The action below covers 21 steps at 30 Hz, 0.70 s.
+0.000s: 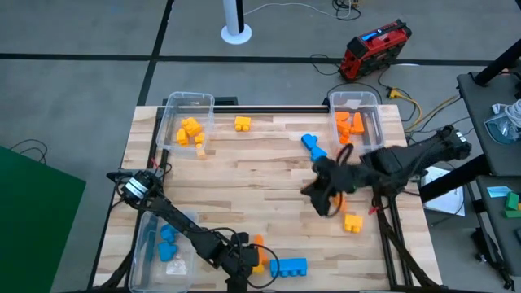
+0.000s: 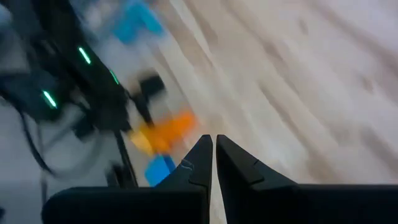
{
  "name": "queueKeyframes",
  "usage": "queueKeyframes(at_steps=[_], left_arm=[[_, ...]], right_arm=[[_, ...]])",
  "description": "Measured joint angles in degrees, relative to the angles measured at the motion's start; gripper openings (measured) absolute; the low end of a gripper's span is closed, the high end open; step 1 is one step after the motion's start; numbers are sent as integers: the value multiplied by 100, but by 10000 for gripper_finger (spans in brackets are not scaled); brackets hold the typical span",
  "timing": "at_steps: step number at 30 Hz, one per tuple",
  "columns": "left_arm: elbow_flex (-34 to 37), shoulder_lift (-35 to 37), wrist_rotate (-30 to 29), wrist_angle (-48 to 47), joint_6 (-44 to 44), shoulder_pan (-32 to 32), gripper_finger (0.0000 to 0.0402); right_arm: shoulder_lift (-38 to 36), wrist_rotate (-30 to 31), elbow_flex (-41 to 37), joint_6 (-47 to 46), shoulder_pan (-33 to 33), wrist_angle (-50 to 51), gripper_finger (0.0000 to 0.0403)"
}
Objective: Sort blocks
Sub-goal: Put the bottom center yellow game piece into the top left transparent bin
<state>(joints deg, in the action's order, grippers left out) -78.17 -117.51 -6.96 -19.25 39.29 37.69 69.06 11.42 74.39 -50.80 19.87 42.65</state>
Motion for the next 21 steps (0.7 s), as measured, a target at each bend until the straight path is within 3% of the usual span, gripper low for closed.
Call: queueKeyframes(at_steps=[5,11,16,21], left_arm=[[-114,0,122,-168,5,0,107],[-671,2,176,-787,63,13,107],[-1254,2,-70,-1934,43,20,123],[-1941,10,-483,-3007,46,37,124]], right_arm=[[0,-398,2,669,-648,-582,13],[39,-567,1,943,-1001,-543,13],[39,-773,0,1058,-1264,-627,13],[39,-1399,2,1345,-1966,-941,13]])
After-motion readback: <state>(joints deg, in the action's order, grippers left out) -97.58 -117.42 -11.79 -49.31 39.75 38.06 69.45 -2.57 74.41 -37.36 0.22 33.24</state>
